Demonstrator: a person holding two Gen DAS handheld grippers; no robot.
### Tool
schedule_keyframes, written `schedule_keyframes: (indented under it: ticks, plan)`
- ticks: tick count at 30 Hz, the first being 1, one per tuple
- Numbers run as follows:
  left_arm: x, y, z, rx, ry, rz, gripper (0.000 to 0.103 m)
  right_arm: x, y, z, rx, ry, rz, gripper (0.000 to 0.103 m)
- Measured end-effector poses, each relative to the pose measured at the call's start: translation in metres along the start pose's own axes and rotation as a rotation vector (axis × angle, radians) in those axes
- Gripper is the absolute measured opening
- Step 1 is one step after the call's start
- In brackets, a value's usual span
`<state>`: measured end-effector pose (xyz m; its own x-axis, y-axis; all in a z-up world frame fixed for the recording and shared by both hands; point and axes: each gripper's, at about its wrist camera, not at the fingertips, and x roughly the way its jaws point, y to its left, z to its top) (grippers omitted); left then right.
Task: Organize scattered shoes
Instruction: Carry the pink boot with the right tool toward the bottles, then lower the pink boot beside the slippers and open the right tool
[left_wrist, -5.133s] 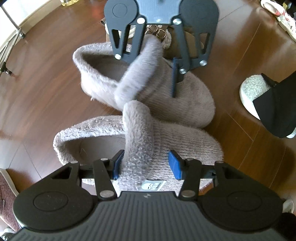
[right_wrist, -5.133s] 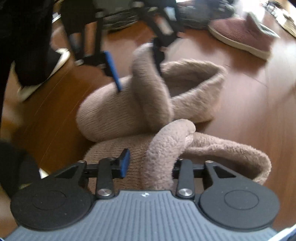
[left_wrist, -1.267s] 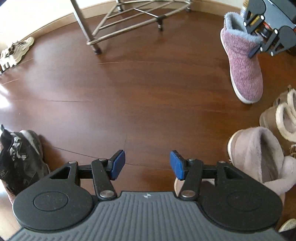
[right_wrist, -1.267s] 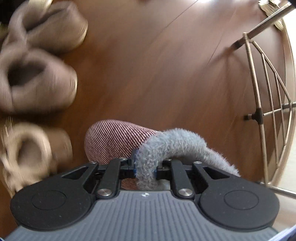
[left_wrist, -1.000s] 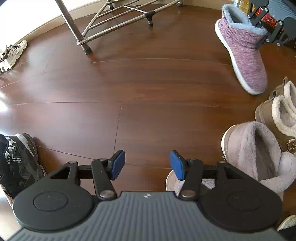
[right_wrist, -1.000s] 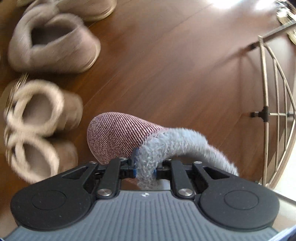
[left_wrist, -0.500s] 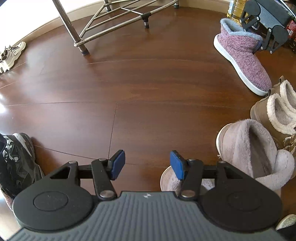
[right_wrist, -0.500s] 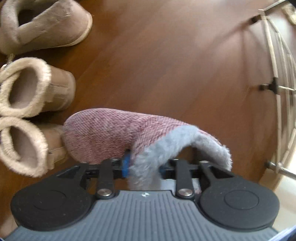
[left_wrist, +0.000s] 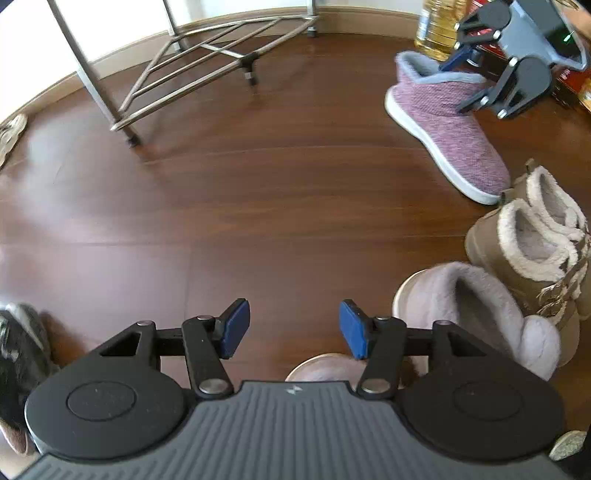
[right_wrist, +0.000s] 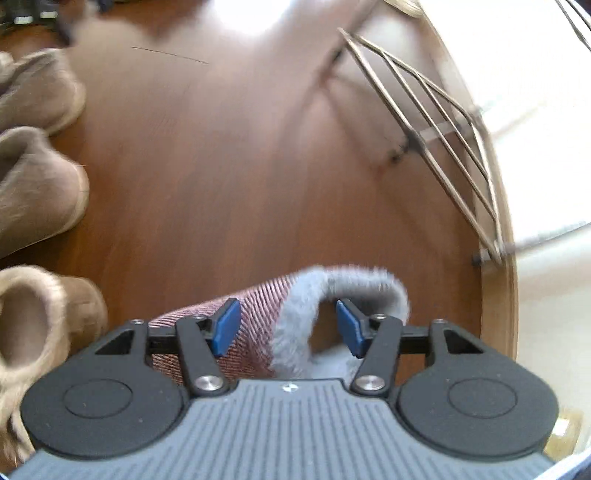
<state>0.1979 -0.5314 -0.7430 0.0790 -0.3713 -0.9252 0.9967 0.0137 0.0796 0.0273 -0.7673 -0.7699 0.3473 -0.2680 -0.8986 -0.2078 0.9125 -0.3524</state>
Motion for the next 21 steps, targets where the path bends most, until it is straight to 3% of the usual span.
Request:
schedule_keyframes:
  ticks: [4, 6, 8, 12, 21]
  plan:
    - [-0.011, -0.02, 0.02, 0.042, -0.024, -0.026, 0.058, -0.026, -0.001, -0.002, 0.175, -0.062, -0.061, 0.059]
    - [-0.019, -0.034, 0.035, 0.074, -0.048, -0.026, 0.058, -0.051, -0.004, -0.005, 0.369, -0.092, -0.082, 0.069]
    - [-0.025, -0.049, 0.049, 0.123, -0.07, -0.004, 0.058, -0.067, -0.01, -0.012, 0.563, -0.07, -0.081, 0.075]
    - [-0.033, -0.068, 0.071, 0.146, -0.076, 0.005, 0.06, -0.083, -0.01, -0.027, 0.839, -0.032, -0.066, 0.075]
    - [-0.027, -0.08, 0.067, 0.09, -0.093, 0.042, 0.06, -0.069, 0.033, -0.043, 0.963, -0.076, -0.161, 0.075]
